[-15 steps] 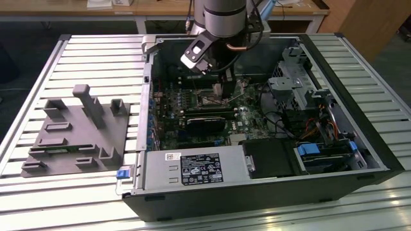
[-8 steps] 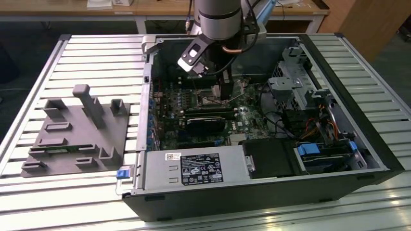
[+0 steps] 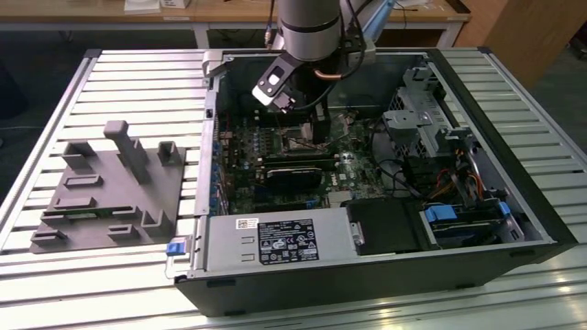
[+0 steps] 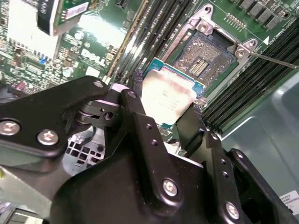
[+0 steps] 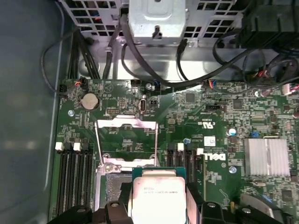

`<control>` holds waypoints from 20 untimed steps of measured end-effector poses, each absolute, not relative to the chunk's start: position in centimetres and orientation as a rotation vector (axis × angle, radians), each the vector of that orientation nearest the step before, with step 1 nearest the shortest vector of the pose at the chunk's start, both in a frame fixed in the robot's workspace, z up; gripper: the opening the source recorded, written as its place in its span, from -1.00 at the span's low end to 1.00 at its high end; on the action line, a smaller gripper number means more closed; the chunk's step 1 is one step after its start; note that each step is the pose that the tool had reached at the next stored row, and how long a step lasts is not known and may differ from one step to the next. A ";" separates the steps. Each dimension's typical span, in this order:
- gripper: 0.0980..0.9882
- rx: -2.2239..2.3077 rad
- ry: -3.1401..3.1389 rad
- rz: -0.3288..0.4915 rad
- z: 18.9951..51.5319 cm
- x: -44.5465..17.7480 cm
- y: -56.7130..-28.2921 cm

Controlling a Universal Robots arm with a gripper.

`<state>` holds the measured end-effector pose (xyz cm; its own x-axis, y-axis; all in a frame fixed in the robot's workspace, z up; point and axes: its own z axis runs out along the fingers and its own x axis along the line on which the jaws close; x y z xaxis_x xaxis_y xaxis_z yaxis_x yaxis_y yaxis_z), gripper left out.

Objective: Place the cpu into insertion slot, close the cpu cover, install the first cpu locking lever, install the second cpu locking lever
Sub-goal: 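Place the cpu into insertion slot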

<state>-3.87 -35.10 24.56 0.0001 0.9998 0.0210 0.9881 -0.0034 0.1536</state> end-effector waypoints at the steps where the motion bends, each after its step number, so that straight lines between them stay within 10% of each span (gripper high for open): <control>1: 0.00 2.152 2.150 0.189 24.5 -3.9 -35.0; 20: 0.00 2.148 2.153 0.189 23.2 -3.9 -34.0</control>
